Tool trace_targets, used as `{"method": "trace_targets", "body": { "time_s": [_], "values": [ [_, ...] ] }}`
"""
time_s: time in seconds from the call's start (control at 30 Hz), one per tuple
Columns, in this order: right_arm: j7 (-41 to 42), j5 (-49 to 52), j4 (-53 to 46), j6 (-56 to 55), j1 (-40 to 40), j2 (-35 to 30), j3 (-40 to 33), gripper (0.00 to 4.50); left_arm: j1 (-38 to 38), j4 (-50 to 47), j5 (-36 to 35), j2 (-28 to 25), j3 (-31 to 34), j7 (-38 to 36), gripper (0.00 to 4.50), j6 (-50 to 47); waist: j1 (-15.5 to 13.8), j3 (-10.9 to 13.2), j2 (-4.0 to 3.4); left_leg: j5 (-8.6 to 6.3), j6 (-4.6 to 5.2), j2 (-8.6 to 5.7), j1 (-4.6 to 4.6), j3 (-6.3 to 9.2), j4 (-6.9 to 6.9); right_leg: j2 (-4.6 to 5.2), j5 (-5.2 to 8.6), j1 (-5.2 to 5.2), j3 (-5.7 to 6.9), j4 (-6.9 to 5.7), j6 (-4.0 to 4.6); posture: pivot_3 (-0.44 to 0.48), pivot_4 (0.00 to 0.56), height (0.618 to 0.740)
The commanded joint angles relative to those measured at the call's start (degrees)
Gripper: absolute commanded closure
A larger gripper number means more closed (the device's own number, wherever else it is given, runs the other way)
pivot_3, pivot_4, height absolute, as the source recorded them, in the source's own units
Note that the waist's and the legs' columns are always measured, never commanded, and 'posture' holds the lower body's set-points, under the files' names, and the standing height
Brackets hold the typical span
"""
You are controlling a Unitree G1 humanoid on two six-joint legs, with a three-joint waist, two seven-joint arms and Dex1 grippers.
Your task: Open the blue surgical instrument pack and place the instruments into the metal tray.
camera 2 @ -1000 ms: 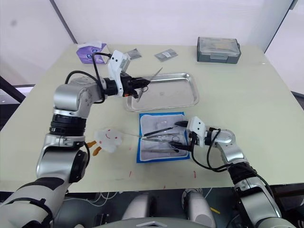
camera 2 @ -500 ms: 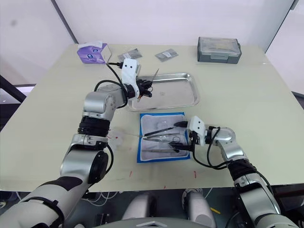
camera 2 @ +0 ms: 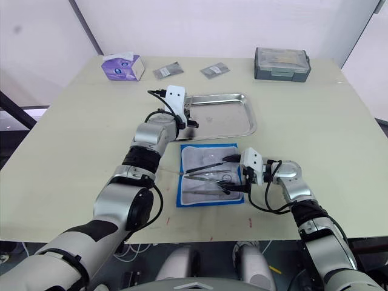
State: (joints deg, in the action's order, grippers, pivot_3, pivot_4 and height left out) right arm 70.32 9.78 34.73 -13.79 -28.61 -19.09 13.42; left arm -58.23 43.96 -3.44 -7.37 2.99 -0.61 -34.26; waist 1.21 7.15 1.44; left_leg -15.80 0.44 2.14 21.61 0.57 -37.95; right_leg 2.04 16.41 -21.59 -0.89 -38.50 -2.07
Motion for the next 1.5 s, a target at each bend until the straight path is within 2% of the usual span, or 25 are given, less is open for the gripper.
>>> {"method": "trace_targets", "body": {
  "time_s": [0.03,0.57,0.7,0.77,0.83,1.03,1.07,1.5],
  "values": [
    [-0.22,-4.93,6.54,2.15,3.79,-1.63,2.8,0.0,-2.07,1.42,-0.59,0.32,1.84,1.09,4.47,1.04,-0.01,0.01,-0.01,0.0,-0.01,0.0,0.0,-0.01,0.0,-0.01,0.0,-0.01,0.0,0.0,0.0,0.0,0.15,0.734],
    [-0.64,-5.0,6.53,1.96,3.63,-1.26,2.62,0.0,-2.23,1.58,0.06,0.63,2.08,3.37,4.47,-1.6,-0.17,0.01,0.0,0.05,-0.15,-0.01,0.01,-0.01,0.0,0.0,0.0,0.0,0.0,0.01,-0.01,0.0,0.15,0.734],
    [-0.75,-5.0,6.44,1.97,3.69,-1.14,2.65,0.0,-2.31,0.46,-1.77,0.9,3.41,2.52,4.47,-2.98,-0.17,0.01,0.0,0.05,-0.16,-0.01,0.01,-0.01,0.0,-0.01,0.0,0.0,0.0,0.01,-0.01,0.0,0.15,0.734],
    [-0.78,-4.96,6.36,2.0,3.75,-1.09,2.64,0.0,-2.46,0.04,-1.89,0.95,3.64,2.86,3.67,-3.28,-0.16,0.01,0.0,0.05,-0.16,0.0,0.0,-0.01,0.0,0.0,0.0,0.0,0.0,0.01,-0.01,0.0,0.15,0.734],
    [-0.8,-4.91,6.35,2.03,3.79,-1.05,2.62,0.0,-2.57,0.02,-1.25,0.82,3.25,3.21,3.16,-3.15,-0.16,0.01,0.0,0.06,-0.18,-0.01,0.01,-0.01,0.0,0.0,0.0,0.0,0.01,0.01,-0.01,0.0,0.15,0.734],
    [-0.81,-4.72,6.3,2.03,3.93,-1.0,2.47,0.0,-2.71,-1.26,-1.71,0.99,3.32,2.87,0.22,-3.82,-0.16,0.01,0.0,0.06,-0.19,0.0,0.01,-0.01,0.0,-0.01,0.0,0.0,0.0,0.01,-0.01,0.0,0.15,0.734],
    [-0.79,-4.67,6.34,2.02,3.94,-1.01,2.42,0.0,-2.67,-1.86,-1.95,1.11,3.39,2.62,0.09,-4.13,-0.16,0.01,0.0,0.06,-0.2,0.0,0.01,-0.01,0.0,-0.01,0.0,0.0,0.0,0.01,-0.01,0.0,0.15,0.734],
    [0.14,-4.14,6.25,1.85,4.28,-0.88,2.23,0.0,0.46,-17.07,-4.59,-0.09,3.05,-3.16,0.09,-12.84,-0.18,0.02,0.0,0.17,-0.45,0.0,0.01,0.0,0.02,-0.01,0.0,0.0,0.0,0.02,-0.01,0.0,0.15,0.734]
  ]
}}
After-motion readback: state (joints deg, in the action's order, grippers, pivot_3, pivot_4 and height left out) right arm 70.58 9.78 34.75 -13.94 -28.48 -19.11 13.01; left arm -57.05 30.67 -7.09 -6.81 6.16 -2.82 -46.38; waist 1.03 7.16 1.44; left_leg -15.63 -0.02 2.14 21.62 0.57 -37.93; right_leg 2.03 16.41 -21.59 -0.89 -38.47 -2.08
